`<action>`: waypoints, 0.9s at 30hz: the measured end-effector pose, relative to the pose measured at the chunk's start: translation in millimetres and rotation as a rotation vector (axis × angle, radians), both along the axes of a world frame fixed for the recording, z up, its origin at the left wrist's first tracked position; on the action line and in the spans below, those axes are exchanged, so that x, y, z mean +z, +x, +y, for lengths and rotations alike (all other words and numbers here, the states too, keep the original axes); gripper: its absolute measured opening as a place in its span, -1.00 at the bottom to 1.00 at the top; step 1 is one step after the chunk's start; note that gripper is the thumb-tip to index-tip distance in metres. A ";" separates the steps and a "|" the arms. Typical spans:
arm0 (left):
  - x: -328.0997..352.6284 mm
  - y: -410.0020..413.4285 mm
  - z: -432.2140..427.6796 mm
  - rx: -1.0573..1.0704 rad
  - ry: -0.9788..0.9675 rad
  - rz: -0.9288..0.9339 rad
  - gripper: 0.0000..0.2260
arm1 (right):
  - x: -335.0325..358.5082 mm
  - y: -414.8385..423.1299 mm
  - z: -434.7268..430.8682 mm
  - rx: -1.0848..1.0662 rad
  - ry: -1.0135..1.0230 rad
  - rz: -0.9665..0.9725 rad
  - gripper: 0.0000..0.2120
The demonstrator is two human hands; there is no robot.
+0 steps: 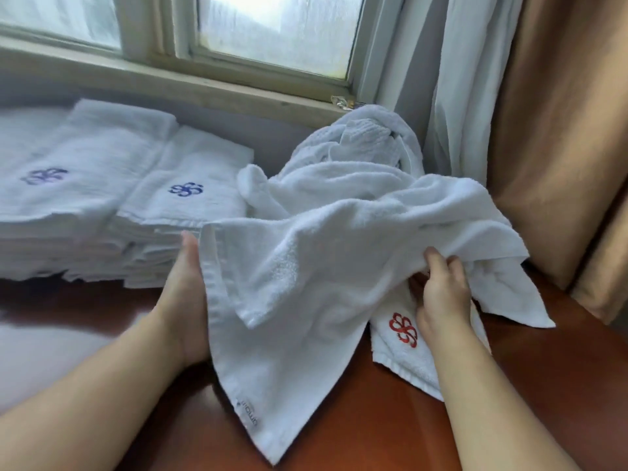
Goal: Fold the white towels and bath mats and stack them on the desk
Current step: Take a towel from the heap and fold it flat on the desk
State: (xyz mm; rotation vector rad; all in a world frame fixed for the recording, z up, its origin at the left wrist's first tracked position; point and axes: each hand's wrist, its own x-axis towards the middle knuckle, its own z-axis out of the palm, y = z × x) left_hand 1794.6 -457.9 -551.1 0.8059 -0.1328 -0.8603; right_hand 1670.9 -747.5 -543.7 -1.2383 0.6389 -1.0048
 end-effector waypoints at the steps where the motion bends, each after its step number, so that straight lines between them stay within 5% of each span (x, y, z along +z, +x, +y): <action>1: 6.9 -8.1 7.3 -0.062 0.009 -0.012 -0.21 | -0.7 0.2 3.3 -0.011 -0.030 0.041 -0.90; 5: 25.0 -36.5 16.0 -0.139 0.288 -0.308 -0.66 | 9.2 0.4 13.2 -0.015 -0.224 0.285 -0.84; 9: 42.2 -53.9 13.6 0.048 0.456 -0.397 -0.79 | 41.5 -3.4 30.0 -0.030 -0.367 0.445 -0.88; 14: 71.7 -53.0 41.4 0.268 0.439 -0.439 -0.87 | 80.0 -30.8 73.6 0.226 -0.565 -0.042 -0.85; 16: 78.0 -48.7 56.3 0.410 0.571 -0.511 -0.81 | 73.3 -39.5 88.2 0.324 -0.559 -0.058 -0.84; 19: 75.5 -51.2 68.7 0.532 1.113 -0.793 -0.42 | 49.1 -48.5 103.8 0.502 -0.247 0.351 -0.81; 21: 66.1 -65.2 65.4 0.628 1.317 -1.038 -0.36 | 38.8 -56.3 110.9 0.640 -0.127 0.663 -0.65; 24: 49.4 -85.2 48.7 0.655 1.134 -1.444 -0.53 | 35.3 -63.1 108.3 0.468 -0.436 0.690 -0.53; 27: 33.0 -97.4 22.7 0.371 0.997 -1.592 -0.80 | 38.3 -71.7 95.5 0.037 -0.853 0.515 -0.61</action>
